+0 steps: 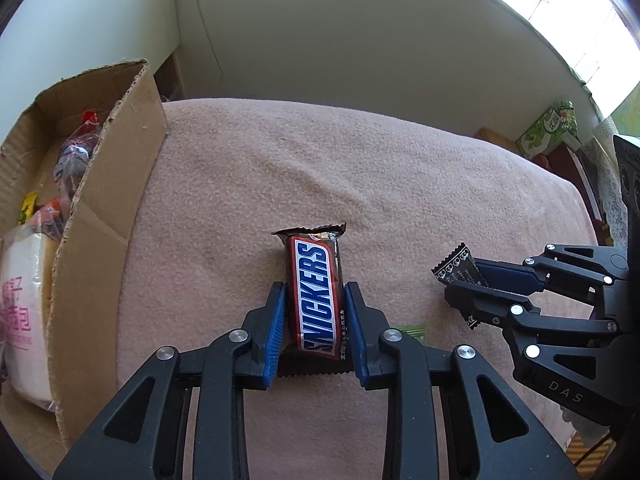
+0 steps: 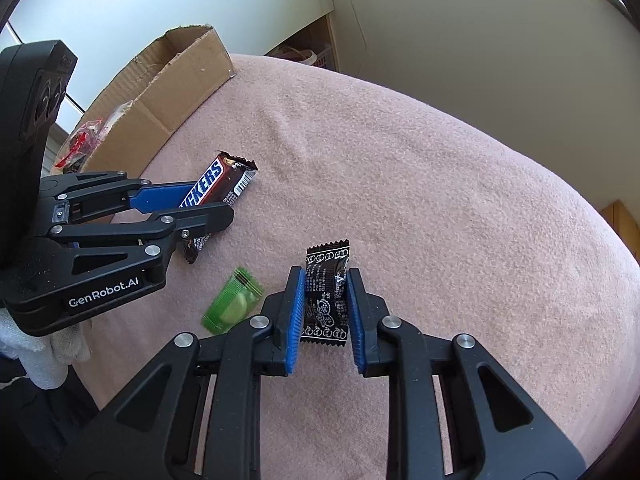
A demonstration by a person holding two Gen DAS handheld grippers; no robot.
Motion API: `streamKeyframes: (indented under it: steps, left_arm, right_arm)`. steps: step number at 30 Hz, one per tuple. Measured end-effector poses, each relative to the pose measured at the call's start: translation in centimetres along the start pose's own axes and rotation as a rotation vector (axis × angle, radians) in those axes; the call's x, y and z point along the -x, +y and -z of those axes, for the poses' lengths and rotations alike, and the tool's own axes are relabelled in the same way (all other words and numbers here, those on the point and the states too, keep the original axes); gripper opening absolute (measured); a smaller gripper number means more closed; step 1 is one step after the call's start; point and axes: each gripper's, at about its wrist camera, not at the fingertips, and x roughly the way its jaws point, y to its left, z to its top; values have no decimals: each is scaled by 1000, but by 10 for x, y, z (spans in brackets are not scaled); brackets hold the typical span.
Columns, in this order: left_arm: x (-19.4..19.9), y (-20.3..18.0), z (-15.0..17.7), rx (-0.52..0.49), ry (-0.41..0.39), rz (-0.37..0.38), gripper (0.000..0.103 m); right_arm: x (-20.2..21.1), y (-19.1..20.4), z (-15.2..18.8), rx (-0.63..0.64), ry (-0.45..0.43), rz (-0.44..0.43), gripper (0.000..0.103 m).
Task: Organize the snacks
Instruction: 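Carry the Snickers bar and black candy over the cardboard box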
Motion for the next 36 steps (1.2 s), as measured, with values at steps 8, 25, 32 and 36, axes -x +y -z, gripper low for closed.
streamKeyframes:
  steps: [8, 25, 32, 36]
  left_arm:
    - [27, 9, 0, 23, -42, 28, 27]
    - [102, 90, 6, 125, -169, -8, 27]
    - [117, 121, 14, 177, -193, -42, 27]
    - [120, 131, 10, 204, -201, -61, 27]
  right_arm:
    - [18, 3, -9, -25, -39, -10, 21]
    - [33, 89, -89, 90, -126, -86, 21]
    - [26, 125, -115, 135, -122, -122, 21]
    - [19, 142, -127, 161, -115, -136, 21]
